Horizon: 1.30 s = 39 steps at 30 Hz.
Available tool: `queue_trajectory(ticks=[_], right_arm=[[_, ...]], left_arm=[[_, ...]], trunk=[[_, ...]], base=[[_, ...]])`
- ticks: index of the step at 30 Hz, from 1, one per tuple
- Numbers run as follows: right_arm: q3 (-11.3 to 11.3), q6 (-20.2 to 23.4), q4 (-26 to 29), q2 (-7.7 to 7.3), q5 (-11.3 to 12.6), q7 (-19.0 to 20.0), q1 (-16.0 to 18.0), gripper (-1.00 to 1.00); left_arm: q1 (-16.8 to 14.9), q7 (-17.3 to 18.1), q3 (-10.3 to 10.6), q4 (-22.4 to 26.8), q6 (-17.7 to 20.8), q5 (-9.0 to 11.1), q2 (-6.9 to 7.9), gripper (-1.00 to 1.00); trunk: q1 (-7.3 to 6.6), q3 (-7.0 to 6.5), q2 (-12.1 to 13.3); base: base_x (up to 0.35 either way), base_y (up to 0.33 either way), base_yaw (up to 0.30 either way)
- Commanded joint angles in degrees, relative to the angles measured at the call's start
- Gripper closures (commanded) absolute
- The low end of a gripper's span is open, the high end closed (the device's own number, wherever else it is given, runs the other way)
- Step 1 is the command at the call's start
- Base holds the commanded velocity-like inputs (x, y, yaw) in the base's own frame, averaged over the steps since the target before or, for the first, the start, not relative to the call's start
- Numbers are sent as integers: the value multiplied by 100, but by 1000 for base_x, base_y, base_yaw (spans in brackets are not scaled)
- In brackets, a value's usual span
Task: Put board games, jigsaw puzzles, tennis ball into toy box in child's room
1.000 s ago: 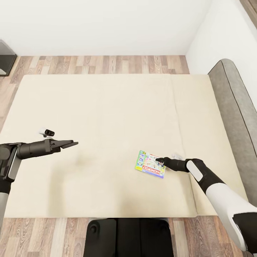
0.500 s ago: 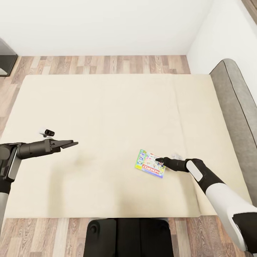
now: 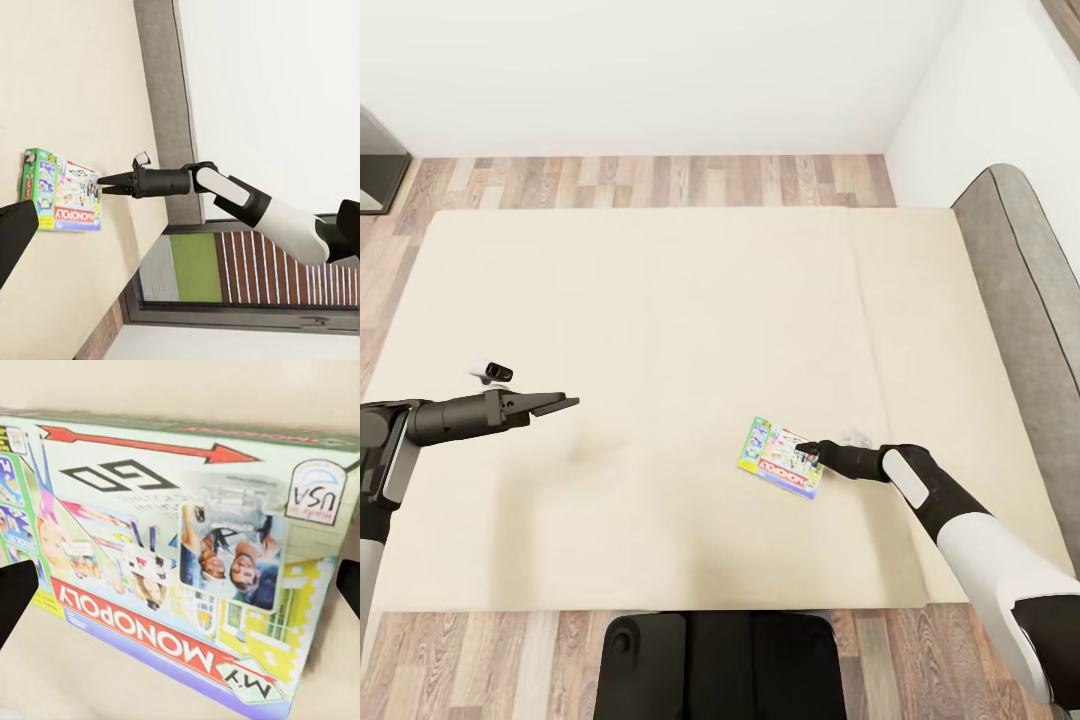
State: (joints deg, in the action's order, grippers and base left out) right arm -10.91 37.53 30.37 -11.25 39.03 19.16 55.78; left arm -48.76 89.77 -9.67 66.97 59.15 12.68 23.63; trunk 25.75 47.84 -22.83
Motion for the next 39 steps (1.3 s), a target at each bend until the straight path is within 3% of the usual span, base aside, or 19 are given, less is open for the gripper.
queue_trajectory(ticks=[1,39], right_arm=[[-25,9,3,-7,-1,15,3,-100],[-26,20,20,-93,13,15,-37,-100]], left_arm=[[-2,23,1,0,61,-3,3,-100],[-2,23,-28,-10,62,-2,50,-100]], trunk=[[3,6,-9],[3,6,-9]], base=[[0,41,0],[0,3,0]])
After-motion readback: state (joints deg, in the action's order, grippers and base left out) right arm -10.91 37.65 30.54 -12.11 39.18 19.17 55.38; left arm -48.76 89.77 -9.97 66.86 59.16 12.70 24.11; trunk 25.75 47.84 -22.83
